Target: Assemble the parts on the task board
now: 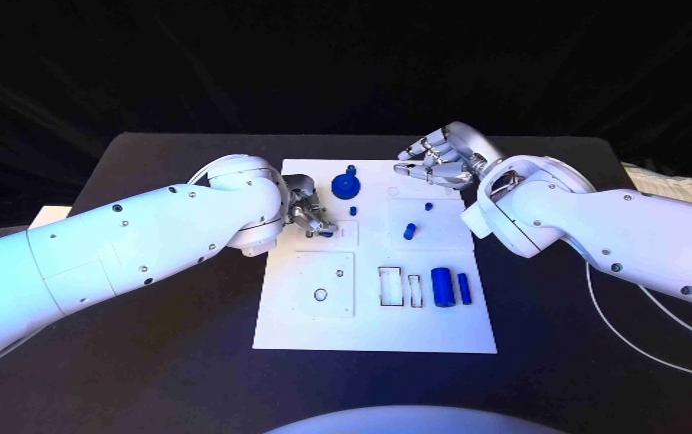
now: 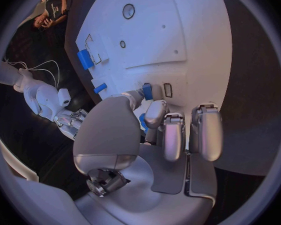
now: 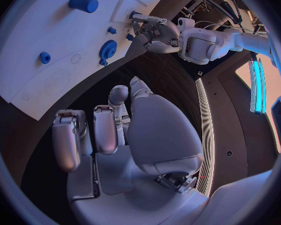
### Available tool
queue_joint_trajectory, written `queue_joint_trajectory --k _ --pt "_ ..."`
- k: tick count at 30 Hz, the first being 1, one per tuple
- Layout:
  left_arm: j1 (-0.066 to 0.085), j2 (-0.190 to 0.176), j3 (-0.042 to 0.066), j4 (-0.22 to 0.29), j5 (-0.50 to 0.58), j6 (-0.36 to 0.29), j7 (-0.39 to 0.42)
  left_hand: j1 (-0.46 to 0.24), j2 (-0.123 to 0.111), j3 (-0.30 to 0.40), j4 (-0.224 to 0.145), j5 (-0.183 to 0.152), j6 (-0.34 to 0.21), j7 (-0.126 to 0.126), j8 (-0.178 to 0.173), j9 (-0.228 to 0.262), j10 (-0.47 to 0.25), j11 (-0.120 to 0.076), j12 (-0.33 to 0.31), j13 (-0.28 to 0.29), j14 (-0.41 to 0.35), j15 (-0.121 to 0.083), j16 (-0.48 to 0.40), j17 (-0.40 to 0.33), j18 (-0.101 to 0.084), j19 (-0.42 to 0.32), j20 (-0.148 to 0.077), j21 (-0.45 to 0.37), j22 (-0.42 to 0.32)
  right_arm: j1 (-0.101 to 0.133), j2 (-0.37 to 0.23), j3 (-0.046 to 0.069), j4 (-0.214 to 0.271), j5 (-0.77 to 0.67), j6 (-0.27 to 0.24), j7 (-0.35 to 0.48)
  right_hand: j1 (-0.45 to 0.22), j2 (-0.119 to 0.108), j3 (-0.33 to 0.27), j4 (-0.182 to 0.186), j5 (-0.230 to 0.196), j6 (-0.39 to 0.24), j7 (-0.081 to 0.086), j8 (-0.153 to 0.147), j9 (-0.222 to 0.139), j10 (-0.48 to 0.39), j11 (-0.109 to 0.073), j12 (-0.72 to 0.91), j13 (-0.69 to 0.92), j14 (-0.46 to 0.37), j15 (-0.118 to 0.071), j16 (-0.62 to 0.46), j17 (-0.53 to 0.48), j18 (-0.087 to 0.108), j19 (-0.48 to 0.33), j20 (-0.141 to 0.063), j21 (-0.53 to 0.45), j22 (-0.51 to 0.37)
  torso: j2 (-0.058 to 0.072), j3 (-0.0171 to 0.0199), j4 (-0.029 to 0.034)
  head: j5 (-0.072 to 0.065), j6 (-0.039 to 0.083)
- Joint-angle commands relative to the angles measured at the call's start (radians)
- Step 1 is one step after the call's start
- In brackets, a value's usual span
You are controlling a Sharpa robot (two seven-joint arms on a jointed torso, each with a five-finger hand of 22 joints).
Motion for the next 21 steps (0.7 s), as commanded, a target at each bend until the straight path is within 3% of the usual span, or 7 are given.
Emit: queue_joint_trajectory --k 1,16,21 --pt "-0.006 0.008 -0.005 -0.011 0.042 0.041 -0.008 -0.028 -0.005 0.123 -0.118 0.005 0.013 -0.012 0.001 0.004 0.001 -0.003 -0.001 0.0 0.105 0.0 0.003 0.263 -0.006 0.009 0.003 -0.004 0.106 -0.001 0.001 0.0 0.001 -0.007 0.01 0.003 -0.007 0.001 -0.007 0.001 0.003 -0.006 -0.002 -0.006 0.002 -0.007 -0.001 -0.006 -0.001 0.045 0.008 -0.004 -0.001 0.012 0.01 0.0 -0.003 0.142 0.0 0.0004 -0.0014 0.001 -0.003" --pt "-0.004 0.035 -0.004 -0.051 0.062 0.086 -0.01 -0.121 -0.016 0.054 -0.082 0.002 0.037 -0.02 0.005 0.012 0.009 -0.01 0.008 0.006 0.105 -0.005 0.003 0.263 -0.01 0.019 -0.002 0.006 0.124 -0.001 0.001 0.0 0.002 -0.006 0.019 -0.002 -0.003 0.0 -0.009 -0.002 0.001 -0.007 -0.001 -0.007 0.003 -0.016 -0.001 -0.019 -0.008 0.042 0.009 -0.014 -0.012 0.014 0.003 0.001 -0.009 0.133 0.0 0.0015 -0.0004 -0.002 -0.007" --pt "-0.003 0.043 -0.005 -0.06 0.029 0.092 -0.01 -0.138 -0.01 0.036 -0.073 0.003 0.043 -0.021 0.005 0.012 0.01 -0.011 0.007 0.005 0.105 -0.007 0.003 0.263 -0.01 0.02 -0.004 0.006 0.126 -0.001 0.001 0.0 0.003 -0.005 0.019 -0.004 0.005 -0.003 -0.011 -0.007 -0.008 -0.008 -0.001 -0.007 0.004 -0.02 0.0 -0.025 -0.009 0.04 0.009 -0.019 -0.018 0.015 0.0 0.002 -0.012 0.13 0.0 0.001 0.0005 -0.003 -0.002"
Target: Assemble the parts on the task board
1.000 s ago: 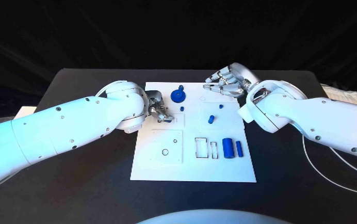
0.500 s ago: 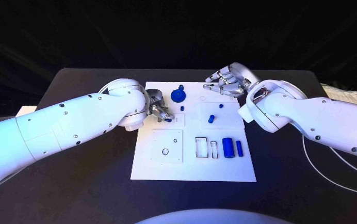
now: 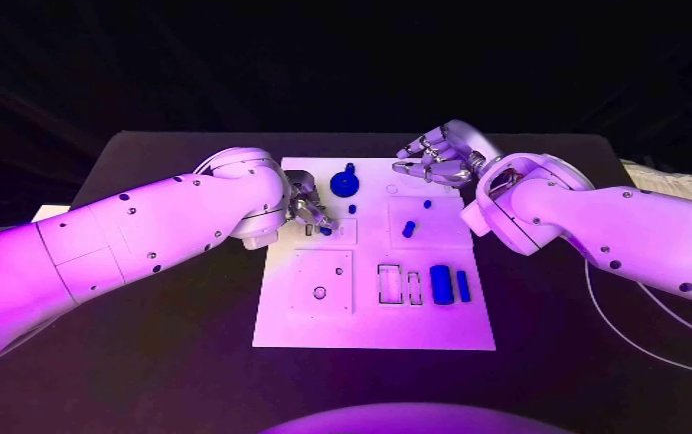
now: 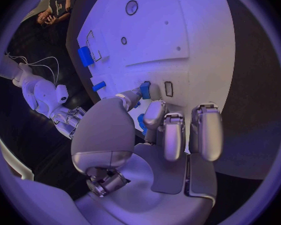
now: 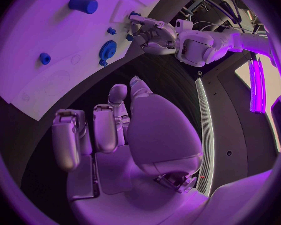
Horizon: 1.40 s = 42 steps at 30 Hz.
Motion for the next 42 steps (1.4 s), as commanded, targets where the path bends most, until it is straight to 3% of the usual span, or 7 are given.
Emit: queue_joint_trajectory --k 1,4,6,7,22,32,42 --pt "-0.01 0.009 -0.008 -0.005 -0.014 0.055 -0.007 -0.014 0.001 -0.011 0.001 0.003 0.008 0.0 -0.003 -0.002 0.002 -0.004 0.003 0.0 0.105 -0.007 0.003 0.263 -0.01 0.021 -0.004 0.007 0.127 -0.001 0.001 0.0 0.002 -0.005 0.014 -0.002 0.006 -0.003 -0.003 -0.005 -0.006 -0.008 0.0 -0.003 0.002 -0.006 0.0 -0.005 -0.001 0.04 0.009 -0.006 -0.001 0.015 0.0 0.002 -0.006 0.13 0.0 -0.0013 0.0006 0.001 0.005" --pt "-0.01 0.014 -0.008 -0.011 -0.019 0.056 -0.007 -0.02 0.002 -0.016 0.004 0.003 0.01 -0.001 -0.002 -0.001 0.004 -0.004 0.006 0.003 0.105 -0.007 0.003 0.263 -0.011 0.022 -0.004 0.008 0.129 -0.001 0.001 0.0 0.003 -0.005 0.014 -0.003 0.007 -0.003 -0.003 -0.005 -0.007 -0.008 0.0 -0.003 0.002 -0.007 0.0 -0.008 -0.003 0.04 0.009 -0.007 -0.003 0.016 -0.001 0.002 -0.007 0.129 0.0 -0.0014 0.0004 0.0 0.015" --pt "-0.01 0.016 -0.008 -0.014 -0.021 0.055 -0.007 -0.027 0.002 -0.025 0.007 0.003 0.012 -0.001 -0.002 -0.001 0.006 -0.005 0.007 0.005 0.105 -0.008 0.003 0.263 -0.011 0.023 -0.005 0.009 0.131 -0.001 0.001 0.0 0.003 -0.005 0.014 -0.003 0.007 -0.003 -0.003 -0.005 -0.008 -0.008 0.0 -0.003 0.002 -0.008 0.0 -0.01 -0.005 0.039 0.009 -0.009 -0.006 0.016 -0.003 0.002 -0.009 0.126 0.001 -0.0016 -0.0002 0.002 0.04" --pt "-0.01 0.017 -0.008 -0.016 -0.022 0.054 -0.008 -0.03 0.001 -0.028 0.009 0.003 0.014 -0.002 -0.002 -0.001 0.007 -0.005 0.009 0.006 0.105 -0.008 0.003 0.263 -0.012 0.025 -0.005 0.011 0.133 -0.001 0.001 0.0 0.003 -0.005 0.013 -0.003 0.007 -0.003 -0.004 -0.006 -0.009 -0.009 0.0 -0.004 0.002 -0.012 0.0 -0.019 -0.01 0.038 0.009 -0.014 -0.013 0.017 -0.007 0.002 -0.012 0.121 0.001 -0.0014 -0.0003 0.0 0.042" --pt "-0.01 0.024 -0.008 -0.029 -0.024 0.055 -0.009 -0.056 0.001 -0.056 0.022 0.004 0.025 -0.006 0.002 0.001 0.017 -0.009 0.022 0.019 0.105 -0.011 0.003 0.263 -0.015 0.033 -0.007 0.02 0.146 -0.001 0.001 0.0 0.003 0.002 0.02 -0.006 0.01 -0.001 -0.008 -0.006 -0.015 -0.012 0.001 -0.005 0.005 -0.038 0.001 -0.078 -0.051 0.031 0.01 -0.035 -0.037 0.022 -0.022 0.003 -0.026 0.103 0.0 -0.0014 0.0014 -0.002 0.033" --pt "-0.01 0.022 -0.007 -0.028 -0.024 0.04 -0.008 -0.124 -0.012 -0.157 0.072 0.002 0.04 -0.008 0.009 0.005 0.028 -0.011 0.033 0.03 0.105 -0.012 0.003 0.263 -0.018 0.039 -0.01 0.026 0.157 -0.001 0.001 0.0 0.002 0.003 0.022 -0.007 0.011 -0.002 -0.01 -0.007 -0.02 -0.012 0.001 -0.005 0.006 -0.044 0.002 -0.092 -0.062 0.03 0.01 -0.042 -0.045 0.024 -0.026 0.003 -0.03 0.096 0.0 -0.0008 0.001 -0.003 0.033" --pt "-0.01 0.016 -0.006 -0.021 -0.024 0.038 -0.008 -0.122 -0.01 -0.195 0.078 0.003 0.042 -0.01 0.01 0.006 0.029 -0.012 0.035 0.032 0.105 -0.014 0.003 0.263 -0.018 0.04 -0.011 0.026 0.158 -0.001 0.001 0.0 0.001 0.003 0.024 -0.008 0.01 -0.001 -0.012 -0.006 -0.021 -0.012 0.002 -0.005 0.006 -0.047 0.002 -0.101 -0.068 0.029 0.011 -0.045 -0.048 0.025 -0.028 0.003 -0.032 0.094 0.0 -0.0009 0.0017 -0.002 0.03"
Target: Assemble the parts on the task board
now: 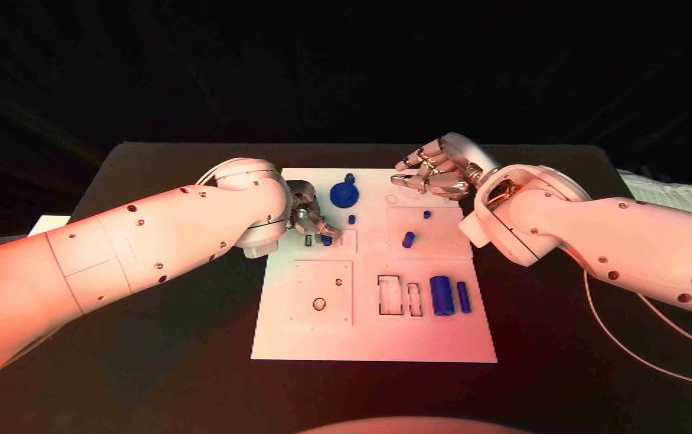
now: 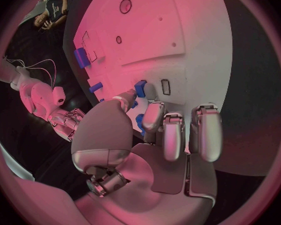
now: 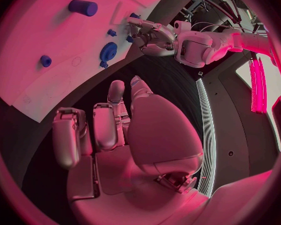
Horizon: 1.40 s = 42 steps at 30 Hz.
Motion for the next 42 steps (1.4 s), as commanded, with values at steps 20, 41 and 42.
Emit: queue_joint_trajectory --k 20,41,42 --pt "-0.004 -0.058 0.038 0.062 0.055 -0.111 0.004 -0.033 0.024 -0.184 0.009 0.003 0.0 -0.002 0.01 0.006 -0.009 -0.003 -0.02 -0.025 0.105 -0.009 0.003 0.263 -0.014 0.035 -0.011 -0.009 0.147 -0.001 0.005 0.0 -0.01 0.003 0.017 -0.001 0.005 0.001 -0.01 0.004 -0.006 -0.006 0.002 -0.005 0.002 -0.01 0.001 -0.016 -0.01 0.032 0.007 -0.009 -0.006 0.01 -0.01 0.0 -0.008 0.089 0.0 -0.0003 -0.0002 0.001 -0.002" --pt "0.067 -0.054 0.065 -0.114 0.203 0.031 0.093 0.119 0.072 -0.297 0.008 0.021 -0.096 0.048 -0.076 -0.061 -0.127 0.038 -0.176 -0.194 0.105 0.023 0.003 0.263 0.006 -0.011 0.017 -0.083 0.078 -0.002 0.011 -0.005 -0.023 0.008 0.024 -0.003 0.002 0.002 -0.012 0.006 -0.005 -0.007 0.002 -0.006 0.003 -0.013 0.001 -0.026 -0.017 0.032 0.007 -0.011 -0.008 0.011 -0.011 0.0 -0.01 0.087 0.001 -0.0001 0.0016 -0.006 -0.002" --pt "0.069 -0.046 0.065 -0.131 0.188 0.039 0.096 0.125 0.073 -0.301 0.009 0.021 -0.105 0.055 -0.093 -0.078 -0.13 0.044 -0.179 -0.198 0.105 0.029 0.003 0.263 0.006 -0.012 0.022 -0.084 0.077 -0.002 0.012 -0.006 -0.024 0.008 0.024 -0.003 0.001 0.003 -0.013 0.007 -0.005 -0.007 0.002 -0.006 0.003 -0.012 0.001 -0.025 -0.016 0.032 0.007 -0.01 -0.006 0.011 -0.01 0.0 -0.009 0.088 0.001 -0.0013 0.0015 -0.007 -0.002"
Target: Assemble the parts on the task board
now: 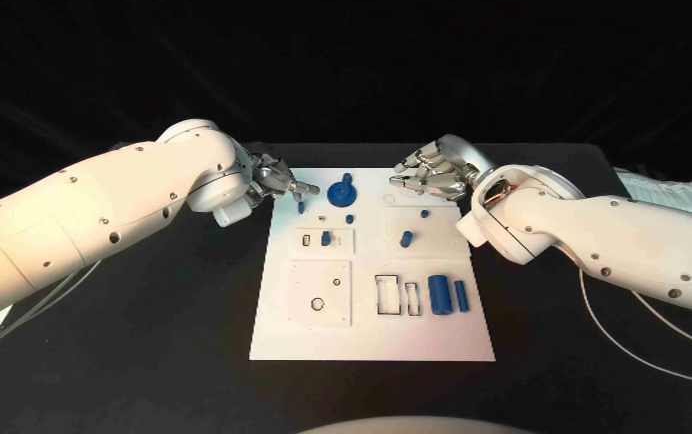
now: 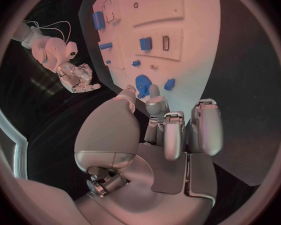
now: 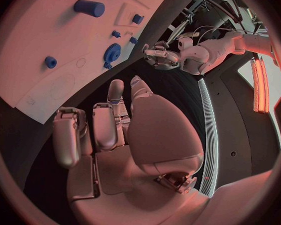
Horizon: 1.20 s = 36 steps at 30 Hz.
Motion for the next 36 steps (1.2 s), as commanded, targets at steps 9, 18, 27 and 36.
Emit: queue_joint_trajectory --k 9,18,27,36 --pt "0.012 0.073 -0.007 -0.131 -0.109 0.134 0.057 0.029 0.006 -0.03 0.001 0.004 -0.023 0.023 -0.067 -0.087 0.001 0.02 0.009 0.002 0.105 0.024 0.003 0.263 0.005 0.005 0.025 -0.001 0.087 -0.002 0.011 -0.001 -0.006 -0.001 0.018 0.002 0.001 0.003 -0.007 0.001 -0.005 -0.007 0.002 -0.006 0.002 -0.005 0.001 -0.006 0.0 0.029 0.004 -0.004 0.001 0.011 -0.003 0.0 -0.005 0.089 0.0 -0.0004 -0.0007 0.005 0.004" --pt "0.009 0.119 -0.023 -0.184 -0.178 0.168 0.034 0.026 0.009 -0.049 0.002 0.001 0.018 0.012 -0.052 -0.102 0.011 0.012 0.024 0.013 0.105 0.019 0.003 0.263 0.004 0.01 0.023 0.003 0.094 -0.003 0.014 -0.001 -0.011 -0.001 0.023 0.004 0.002 0.006 -0.007 0.002 -0.003 -0.007 0.002 -0.006 0.002 -0.005 0.0 -0.009 -0.002 0.029 0.004 -0.005 0.001 0.011 -0.003 0.0 -0.006 0.088 0.001 -0.0013 -0.0029 0.007 0.001" --pt "0.007 0.131 -0.027 -0.195 -0.197 0.172 0.014 0.028 0.018 -0.065 0.001 0.001 0.052 -0.004 -0.017 -0.091 0.025 -0.001 0.042 0.027 0.105 0.008 0.003 0.263 0.001 0.017 0.014 0.01 0.104 -0.003 0.015 -0.001 -0.014 0.0 0.025 0.004 0.002 0.006 -0.007 0.002 -0.003 -0.007 0.002 -0.006 0.002 -0.005 0.0 -0.009 -0.002 0.029 0.004 -0.005 0.001 0.011 -0.003 0.0 -0.006 0.088 0.001 -0.0001 -0.0015 0.007 -0.006" --pt "0.006 0.131 -0.027 -0.191 -0.199 0.182 0.009 0.032 0.026 -0.07 0.0 0.002 0.058 -0.01 0.002 -0.078 0.032 -0.007 0.05 0.034 0.105 0.004 0.003 0.263 0.0 0.02 0.01 0.014 0.109 -0.004 0.017 -0.001 -0.017 0.0 0.027 0.004 0.002 0.006 -0.007 0.002 -0.003 -0.007 0.002 -0.006 0.002 -0.005 0.0 -0.009 -0.002 0.029 0.004 -0.005 0.001 0.011 -0.003 0.0 -0.006 0.088 0.0 0.0002 -0.0014 0.012 -0.011"
